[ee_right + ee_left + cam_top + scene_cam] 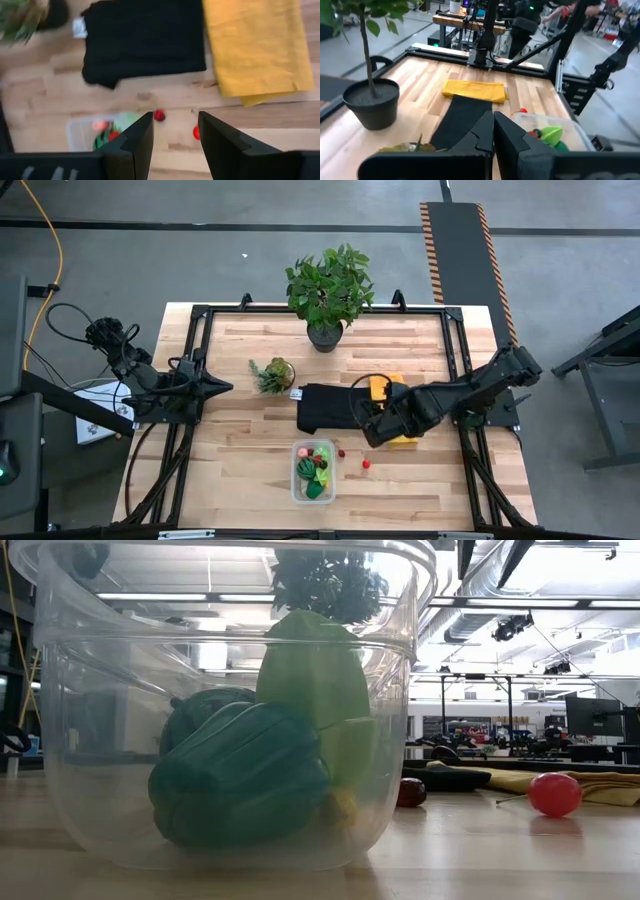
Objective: Pick and placing Produce into tupperware
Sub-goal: Put the right red cherry into the bin
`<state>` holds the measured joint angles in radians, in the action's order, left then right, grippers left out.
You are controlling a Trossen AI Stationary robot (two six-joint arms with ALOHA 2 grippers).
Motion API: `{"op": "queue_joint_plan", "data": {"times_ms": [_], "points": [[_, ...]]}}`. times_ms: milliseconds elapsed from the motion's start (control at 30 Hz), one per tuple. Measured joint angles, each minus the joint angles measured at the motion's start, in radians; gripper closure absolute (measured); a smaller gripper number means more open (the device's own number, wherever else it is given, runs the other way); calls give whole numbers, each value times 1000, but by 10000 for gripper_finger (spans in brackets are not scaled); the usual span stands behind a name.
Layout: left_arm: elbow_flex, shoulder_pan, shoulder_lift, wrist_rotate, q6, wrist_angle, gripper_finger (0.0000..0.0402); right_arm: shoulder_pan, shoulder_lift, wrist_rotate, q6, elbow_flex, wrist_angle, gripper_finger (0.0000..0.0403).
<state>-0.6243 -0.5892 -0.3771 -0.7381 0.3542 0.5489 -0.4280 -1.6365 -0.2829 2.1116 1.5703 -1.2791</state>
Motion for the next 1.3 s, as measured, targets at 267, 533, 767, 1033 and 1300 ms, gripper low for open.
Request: {"op": "queue_joint_plan", "data": {"times_ms": [267, 533, 767, 1033, 1300], "points": [[0, 0, 0, 31, -62, 2, 401, 51, -7, 105, 116, 1, -11, 258], [0, 0, 2, 60, -62, 25, 401, 34, -120, 215, 195, 1, 80, 258], [0, 0, 2, 79, -62, 32, 401, 23, -203, 239, 195, 1, 139, 258], [0, 0, 2, 92, -62, 52, 401, -39, -256, 243, 185, 1, 140, 258], [0, 0, 2, 92, -58, 52, 401, -93, -317, 276, 184, 1, 139, 258]]}}
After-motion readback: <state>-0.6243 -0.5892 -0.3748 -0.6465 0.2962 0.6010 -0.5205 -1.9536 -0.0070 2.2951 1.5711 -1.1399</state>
